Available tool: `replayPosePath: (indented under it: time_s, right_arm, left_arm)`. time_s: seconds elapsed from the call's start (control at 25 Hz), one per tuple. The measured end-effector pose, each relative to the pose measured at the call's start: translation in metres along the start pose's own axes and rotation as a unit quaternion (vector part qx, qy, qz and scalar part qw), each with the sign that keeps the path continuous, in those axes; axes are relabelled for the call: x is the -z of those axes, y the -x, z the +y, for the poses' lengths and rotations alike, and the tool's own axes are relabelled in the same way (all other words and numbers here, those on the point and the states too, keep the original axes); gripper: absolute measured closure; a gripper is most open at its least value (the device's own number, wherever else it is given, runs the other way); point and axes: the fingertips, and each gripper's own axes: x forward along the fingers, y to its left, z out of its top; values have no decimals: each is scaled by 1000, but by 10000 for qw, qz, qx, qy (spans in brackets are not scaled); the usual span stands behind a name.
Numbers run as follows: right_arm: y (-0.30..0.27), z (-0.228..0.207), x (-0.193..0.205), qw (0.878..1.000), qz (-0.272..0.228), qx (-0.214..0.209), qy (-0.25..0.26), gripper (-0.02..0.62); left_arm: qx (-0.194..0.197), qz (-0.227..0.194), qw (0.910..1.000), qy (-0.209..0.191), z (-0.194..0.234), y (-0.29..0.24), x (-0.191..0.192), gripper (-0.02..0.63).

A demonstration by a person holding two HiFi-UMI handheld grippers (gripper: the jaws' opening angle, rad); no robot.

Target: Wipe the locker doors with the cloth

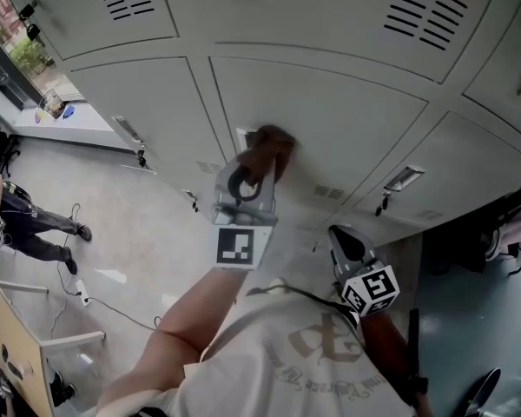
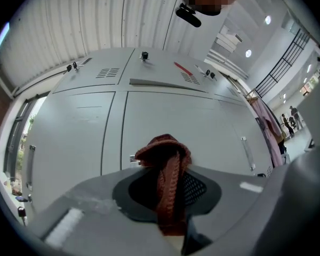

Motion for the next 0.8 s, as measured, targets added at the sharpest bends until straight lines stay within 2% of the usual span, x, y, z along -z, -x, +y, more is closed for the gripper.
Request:
replayPosePath:
  time_s: [0.24, 0.32, 0.36, 0.4, 0.48, 0.56, 0.64, 0.8]
  right_arm:
    - [-23, 10, 1, 9997, -42, -224, -120, 588]
    - [-33, 9, 1, 9991, 0, -399, -135, 588]
    - [-28, 5, 3, 9991, 64, -383, -169, 588]
    - [-19, 1, 3, 9993, 113, -302, -211, 588]
    - [-5, 4, 2, 9993, 97, -159, -313, 588]
    - [-9, 16, 0, 9991, -1, -200, -386, 588]
    - [-19, 25, -8, 9987, -48, -305, -394, 588]
    - [-28, 28, -14, 9984, -46, -433, -348, 588]
  left_arm:
    - [-325, 67, 9994, -19, 41, 7, 4, 526]
    - [-431, -377, 9984, 17, 56, 3, 1, 525]
    - [-422, -617, 9971, 163, 54, 0, 0, 525]
    - [-346, -631, 9968, 349, 46, -1, 5, 525]
    - [-113, -119, 9978, 637, 29, 2, 19, 525]
    - [8, 152, 9978, 643, 30, 9, 19, 525]
    - [56, 51, 9978, 654, 38, 12, 14, 525]
    - [65, -90, 9946, 1028, 49, 17, 18, 526]
